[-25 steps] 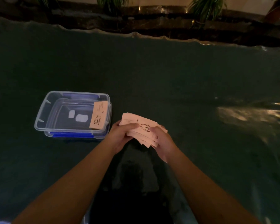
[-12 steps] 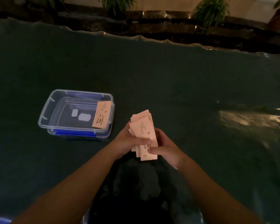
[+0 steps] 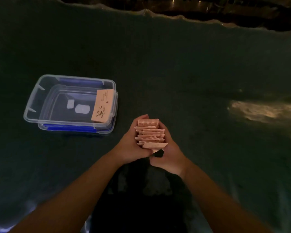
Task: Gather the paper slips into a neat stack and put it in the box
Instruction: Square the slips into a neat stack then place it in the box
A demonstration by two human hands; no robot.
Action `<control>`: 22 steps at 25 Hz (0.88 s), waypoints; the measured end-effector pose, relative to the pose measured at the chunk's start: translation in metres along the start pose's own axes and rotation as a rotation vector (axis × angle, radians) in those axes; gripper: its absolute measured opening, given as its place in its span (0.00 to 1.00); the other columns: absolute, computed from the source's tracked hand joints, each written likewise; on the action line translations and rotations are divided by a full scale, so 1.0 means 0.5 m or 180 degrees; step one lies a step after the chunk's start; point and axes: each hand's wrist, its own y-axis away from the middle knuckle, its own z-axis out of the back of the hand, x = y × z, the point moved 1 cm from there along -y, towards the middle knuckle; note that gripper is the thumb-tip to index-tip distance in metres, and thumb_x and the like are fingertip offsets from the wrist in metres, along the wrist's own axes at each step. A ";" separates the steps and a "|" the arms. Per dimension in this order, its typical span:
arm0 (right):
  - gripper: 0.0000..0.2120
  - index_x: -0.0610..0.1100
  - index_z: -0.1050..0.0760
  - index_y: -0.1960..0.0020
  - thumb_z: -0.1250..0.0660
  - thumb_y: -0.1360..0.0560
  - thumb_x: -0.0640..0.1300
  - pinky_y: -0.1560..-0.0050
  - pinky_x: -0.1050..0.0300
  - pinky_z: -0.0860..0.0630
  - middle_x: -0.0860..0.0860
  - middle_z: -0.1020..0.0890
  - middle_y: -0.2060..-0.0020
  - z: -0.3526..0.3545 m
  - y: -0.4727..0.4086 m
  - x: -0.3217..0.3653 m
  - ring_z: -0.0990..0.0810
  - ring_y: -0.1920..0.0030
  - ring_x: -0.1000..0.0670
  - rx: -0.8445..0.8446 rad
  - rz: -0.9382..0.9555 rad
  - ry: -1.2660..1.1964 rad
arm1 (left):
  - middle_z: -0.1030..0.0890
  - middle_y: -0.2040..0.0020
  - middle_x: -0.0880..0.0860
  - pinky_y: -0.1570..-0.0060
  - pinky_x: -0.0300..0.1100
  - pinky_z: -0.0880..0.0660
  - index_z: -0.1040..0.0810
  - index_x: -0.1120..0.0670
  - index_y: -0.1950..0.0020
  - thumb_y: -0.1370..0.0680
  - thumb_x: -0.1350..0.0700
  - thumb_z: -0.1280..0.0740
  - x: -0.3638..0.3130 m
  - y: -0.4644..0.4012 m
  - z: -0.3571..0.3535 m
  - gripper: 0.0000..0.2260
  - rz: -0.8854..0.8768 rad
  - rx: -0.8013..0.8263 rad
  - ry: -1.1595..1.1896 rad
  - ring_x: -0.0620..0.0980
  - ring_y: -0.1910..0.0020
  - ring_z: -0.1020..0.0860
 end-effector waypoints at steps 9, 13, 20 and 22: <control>0.32 0.48 0.30 0.24 0.25 0.25 0.55 0.42 0.56 0.17 0.58 0.15 0.37 -0.075 -0.007 0.056 0.14 0.37 0.52 -0.1328 0.0741 -0.0958 | 0.35 0.25 0.42 0.35 0.24 0.32 0.63 0.52 0.16 0.32 0.70 0.18 0.029 -0.012 -0.032 0.63 -0.0274 -0.0189 0.0036 0.26 0.30 0.30; 0.24 0.53 0.22 0.31 0.27 0.25 0.60 0.50 0.58 0.14 0.51 0.13 0.41 -0.093 -0.023 0.069 0.11 0.45 0.53 -0.1925 0.0429 -0.0849 | 0.39 0.21 0.42 0.34 0.27 0.31 0.62 0.52 0.15 0.35 0.66 0.15 0.037 -0.008 -0.036 0.65 -0.0471 -0.0216 -0.0108 0.31 0.27 0.29; 0.17 0.53 0.22 0.28 0.29 0.17 0.48 0.50 0.60 0.14 0.51 0.12 0.41 -0.095 -0.024 0.059 0.10 0.45 0.54 -0.1844 0.0111 -0.1076 | 0.42 0.21 0.36 0.31 0.23 0.37 0.67 0.48 0.16 0.33 0.58 0.15 0.045 -0.002 -0.039 0.67 -0.0463 -0.0093 -0.0162 0.31 0.23 0.36; 0.17 0.52 0.22 0.28 0.30 0.16 0.49 0.50 0.60 0.14 0.49 0.12 0.40 -0.093 -0.023 0.063 0.10 0.45 0.53 -0.1911 0.0079 -0.1057 | 0.43 0.21 0.35 0.29 0.25 0.39 0.67 0.49 0.16 0.33 0.53 0.16 0.042 0.000 -0.038 0.66 -0.0489 -0.0158 -0.0196 0.33 0.21 0.38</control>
